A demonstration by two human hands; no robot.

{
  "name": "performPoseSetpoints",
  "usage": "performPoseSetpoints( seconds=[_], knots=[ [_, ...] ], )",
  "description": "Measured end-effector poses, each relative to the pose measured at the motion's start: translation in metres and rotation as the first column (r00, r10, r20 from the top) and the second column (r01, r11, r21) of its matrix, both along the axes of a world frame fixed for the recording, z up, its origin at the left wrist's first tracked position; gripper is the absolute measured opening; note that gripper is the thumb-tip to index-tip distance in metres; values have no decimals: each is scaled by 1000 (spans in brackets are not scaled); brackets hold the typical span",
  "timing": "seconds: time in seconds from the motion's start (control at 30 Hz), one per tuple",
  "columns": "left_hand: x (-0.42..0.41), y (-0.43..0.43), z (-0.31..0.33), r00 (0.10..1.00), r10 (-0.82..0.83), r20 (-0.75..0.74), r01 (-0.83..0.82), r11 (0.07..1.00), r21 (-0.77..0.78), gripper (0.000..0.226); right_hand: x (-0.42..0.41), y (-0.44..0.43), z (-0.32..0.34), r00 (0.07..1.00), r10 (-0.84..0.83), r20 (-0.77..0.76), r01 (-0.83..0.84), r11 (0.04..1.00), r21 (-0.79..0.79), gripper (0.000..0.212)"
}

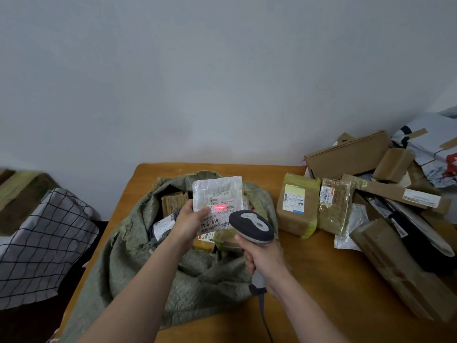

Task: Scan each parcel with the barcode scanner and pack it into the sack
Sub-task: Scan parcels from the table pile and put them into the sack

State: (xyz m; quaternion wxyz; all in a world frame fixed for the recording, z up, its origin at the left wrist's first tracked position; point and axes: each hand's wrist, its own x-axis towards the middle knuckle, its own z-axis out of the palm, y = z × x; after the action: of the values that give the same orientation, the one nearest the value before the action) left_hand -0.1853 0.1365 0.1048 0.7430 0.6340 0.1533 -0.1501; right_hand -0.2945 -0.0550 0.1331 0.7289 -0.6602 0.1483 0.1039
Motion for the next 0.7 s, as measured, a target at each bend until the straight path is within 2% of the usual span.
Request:
performPoseSetpoints(
  seconds=[0.43,0.7],
  knots=[
    [0,17,-5,1000,-4,1,4,1000,-5,28,4,13,-6,1000,-8,-13,8,1000,-15,18],
    [-22,55,-44,997,-60,-53,66,991,113,40,5,16,-18,990,-106,-88,104,994,-29,23]
  ],
)
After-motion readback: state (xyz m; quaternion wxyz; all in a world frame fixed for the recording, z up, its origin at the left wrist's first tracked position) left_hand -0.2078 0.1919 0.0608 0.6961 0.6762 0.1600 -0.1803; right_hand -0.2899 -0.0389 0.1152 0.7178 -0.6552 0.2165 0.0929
